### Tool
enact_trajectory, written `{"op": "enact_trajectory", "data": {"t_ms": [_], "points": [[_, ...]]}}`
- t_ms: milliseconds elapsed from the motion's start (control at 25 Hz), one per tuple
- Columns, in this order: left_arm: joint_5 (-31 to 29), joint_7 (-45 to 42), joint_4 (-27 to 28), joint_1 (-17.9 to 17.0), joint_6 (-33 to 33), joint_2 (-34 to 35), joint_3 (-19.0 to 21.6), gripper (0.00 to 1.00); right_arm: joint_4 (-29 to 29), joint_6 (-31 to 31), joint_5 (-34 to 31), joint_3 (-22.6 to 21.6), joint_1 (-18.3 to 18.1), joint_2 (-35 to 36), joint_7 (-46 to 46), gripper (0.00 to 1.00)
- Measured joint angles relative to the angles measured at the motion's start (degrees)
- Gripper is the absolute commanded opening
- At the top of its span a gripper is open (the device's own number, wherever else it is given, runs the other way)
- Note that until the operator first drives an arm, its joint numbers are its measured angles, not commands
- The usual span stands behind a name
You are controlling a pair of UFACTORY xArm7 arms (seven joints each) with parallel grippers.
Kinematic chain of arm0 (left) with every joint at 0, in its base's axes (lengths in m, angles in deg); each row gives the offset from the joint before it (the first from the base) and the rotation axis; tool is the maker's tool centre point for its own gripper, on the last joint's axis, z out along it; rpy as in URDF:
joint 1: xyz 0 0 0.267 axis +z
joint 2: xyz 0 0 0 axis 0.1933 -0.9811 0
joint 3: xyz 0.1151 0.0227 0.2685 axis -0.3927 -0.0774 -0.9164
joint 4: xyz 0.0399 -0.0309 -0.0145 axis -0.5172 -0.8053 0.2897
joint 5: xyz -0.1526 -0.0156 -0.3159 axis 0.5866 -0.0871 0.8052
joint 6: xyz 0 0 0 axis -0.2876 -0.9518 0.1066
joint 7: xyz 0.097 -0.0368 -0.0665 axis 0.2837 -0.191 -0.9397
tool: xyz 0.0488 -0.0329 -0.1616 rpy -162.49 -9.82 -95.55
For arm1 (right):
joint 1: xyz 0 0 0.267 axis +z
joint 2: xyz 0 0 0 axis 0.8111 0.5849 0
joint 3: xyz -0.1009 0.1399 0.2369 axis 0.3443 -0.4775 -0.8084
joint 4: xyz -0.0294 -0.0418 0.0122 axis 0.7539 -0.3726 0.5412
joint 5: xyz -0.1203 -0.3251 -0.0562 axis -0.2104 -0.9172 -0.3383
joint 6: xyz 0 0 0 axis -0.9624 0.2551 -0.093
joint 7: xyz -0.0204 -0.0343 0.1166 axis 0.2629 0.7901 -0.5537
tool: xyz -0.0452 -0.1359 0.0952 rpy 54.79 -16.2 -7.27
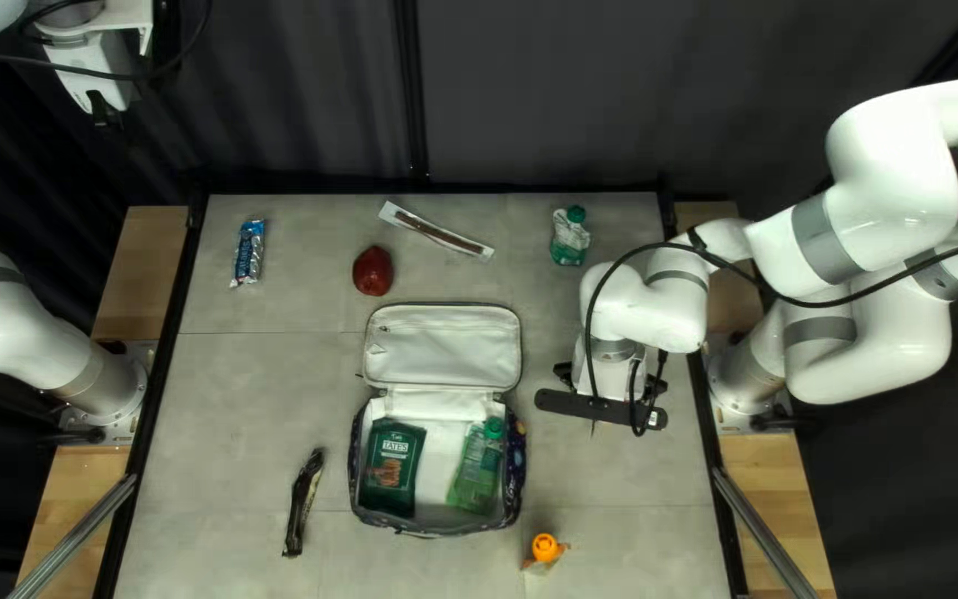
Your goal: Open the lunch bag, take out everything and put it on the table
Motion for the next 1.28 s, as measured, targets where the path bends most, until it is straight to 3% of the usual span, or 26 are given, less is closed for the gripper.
{"op": "enact_trajectory", "data": {"t_ms": [240, 400, 920, 1280], "points": [[0.00, 0.00, 0.00, 0.00, 0.00, 0.00, 0.00, 1.00, -15.20, -2.34, -2.56, -5.02, 1.12, 10.10, -13.35, 1.00], [0.00, 0.00, 0.00, 0.00, 0.00, 0.00, 0.00, 1.00, -22.03, -1.35, -6.53, -7.04, 1.81, 15.58, -20.74, 1.00], [0.00, 0.00, 0.00, 0.00, 0.00, 0.00, 0.00, 1.00, -23.75, 1.33, -9.42, -7.73, 1.94, 17.07, -25.37, 1.00], [0.00, 0.00, 0.00, 0.00, 0.00, 0.00, 0.00, 1.00, -30.06, 5.90, -18.14, -8.02, 4.03, 25.68, -43.40, 1.00]]}}
